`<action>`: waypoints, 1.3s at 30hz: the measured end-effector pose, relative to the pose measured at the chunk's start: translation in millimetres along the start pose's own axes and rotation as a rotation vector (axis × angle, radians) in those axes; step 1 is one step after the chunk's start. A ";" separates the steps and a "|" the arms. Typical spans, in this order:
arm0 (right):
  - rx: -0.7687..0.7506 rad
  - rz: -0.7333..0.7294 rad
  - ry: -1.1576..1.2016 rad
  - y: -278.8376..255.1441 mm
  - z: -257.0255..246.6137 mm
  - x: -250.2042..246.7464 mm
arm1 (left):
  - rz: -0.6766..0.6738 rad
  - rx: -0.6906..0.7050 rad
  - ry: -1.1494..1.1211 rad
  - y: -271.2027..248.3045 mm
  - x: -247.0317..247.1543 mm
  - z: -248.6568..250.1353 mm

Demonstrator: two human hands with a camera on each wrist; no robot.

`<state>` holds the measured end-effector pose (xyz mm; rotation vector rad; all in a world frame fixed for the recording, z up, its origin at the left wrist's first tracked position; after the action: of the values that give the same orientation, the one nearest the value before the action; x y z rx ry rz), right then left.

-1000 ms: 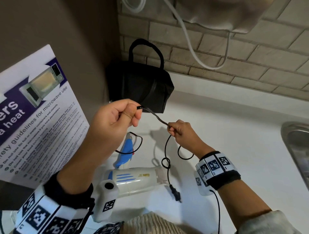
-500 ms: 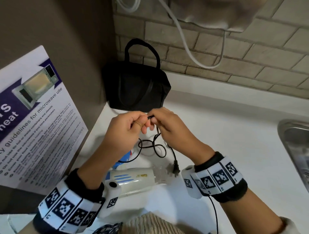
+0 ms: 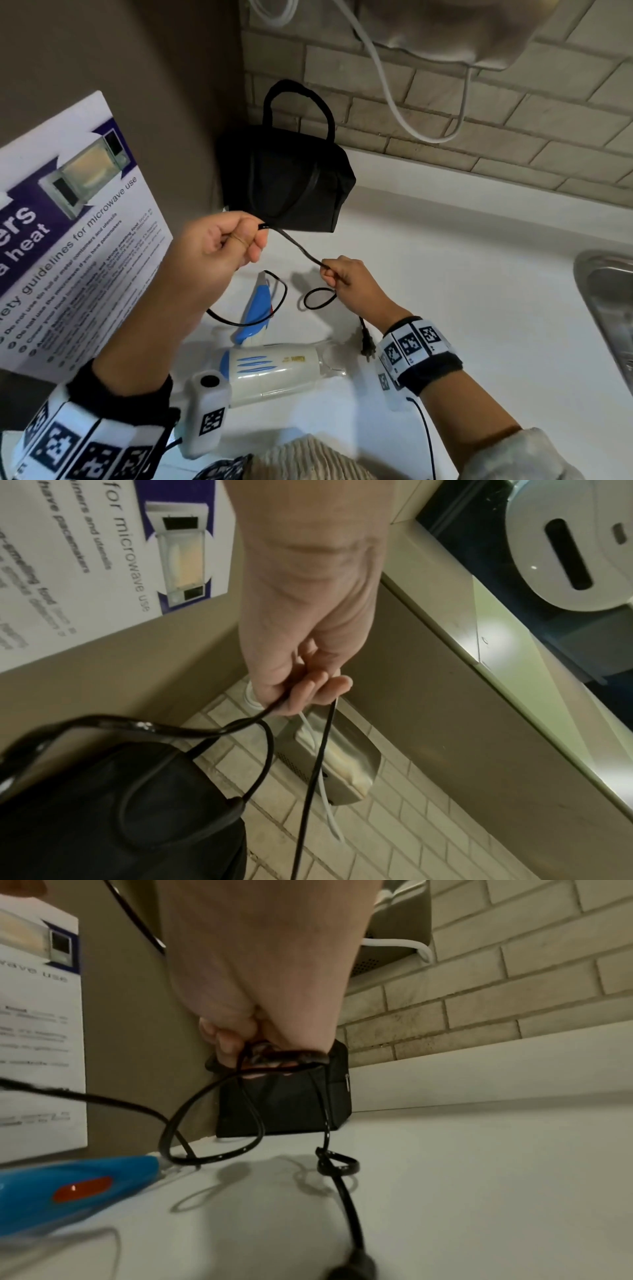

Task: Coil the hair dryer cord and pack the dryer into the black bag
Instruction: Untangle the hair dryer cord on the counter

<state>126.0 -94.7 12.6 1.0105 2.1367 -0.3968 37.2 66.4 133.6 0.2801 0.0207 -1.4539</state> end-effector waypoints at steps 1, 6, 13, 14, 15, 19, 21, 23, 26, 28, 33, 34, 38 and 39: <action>0.006 -0.004 -0.013 0.0 2.4 2.6 | 0.017 -0.005 -0.009 2.0 -4.3 -1.9; -0.002 -0.029 -0.098 -0.9 3.6 14.3 | 0.054 -0.005 -0.021 8.8 -17.2 -7.2; 0.184 -0.036 -0.142 -12.7 19.0 -15.5 | -0.020 -0.164 0.304 14.3 -32.5 -51.6; 0.224 -0.026 -0.118 -15.8 21.0 -23.9 | -0.029 -0.197 0.392 12.9 -33.1 -59.4; 0.249 -0.018 -0.112 -18.3 19.4 -31.6 | -0.034 -0.217 0.472 11.6 -32.2 -65.4; 0.258 -0.029 -0.279 -20.7 -5.9 -49.4 | -0.068 -0.307 0.840 11.7 -9.8 -73.1; 0.235 -0.051 -0.392 -19.4 -22.4 -49.9 | -0.149 -0.324 1.043 12.9 11.7 -71.7; 0.221 -0.076 -0.489 -18.5 -36.3 -47.2 | -0.221 -0.172 1.095 12.7 40.1 -60.5; 0.198 -0.119 -0.622 -16.5 -53.3 -36.5 | -0.397 -0.014 1.104 8.8 79.6 -52.8; 0.123 -0.113 -0.650 -17.5 -69.5 -30.1 | -0.495 -0.034 1.130 7.6 98.6 -55.8; 0.100 -0.248 -0.522 -22.0 -67.9 -19.8 | -0.466 -0.146 0.995 23.0 96.3 -54.6; 0.093 -0.255 -0.423 -23.2 -66.7 -21.0 | -0.466 -0.174 0.948 23.7 92.9 -56.4; 0.115 -0.124 0.061 -28.2 -57.0 -45.3 | -0.336 -0.162 0.736 24.2 70.3 -51.4; 0.122 -0.065 0.161 -29.6 -53.0 -54.6 | -0.315 -0.126 0.712 24.2 67.1 -48.0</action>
<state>101.1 -114.5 87.8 1.0753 2.3179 -0.4973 76.5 12.8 79.2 0.7019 0.7589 -1.5866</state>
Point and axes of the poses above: each hand's wrist, its own y-axis towards the middle knuckle, its own x-axis out of the palm, z = x × y, the point moved 10 cm from there along y, towards the middle knuckle, and after that the axes turned 7 degrees about -z, right-handed, at the moved point
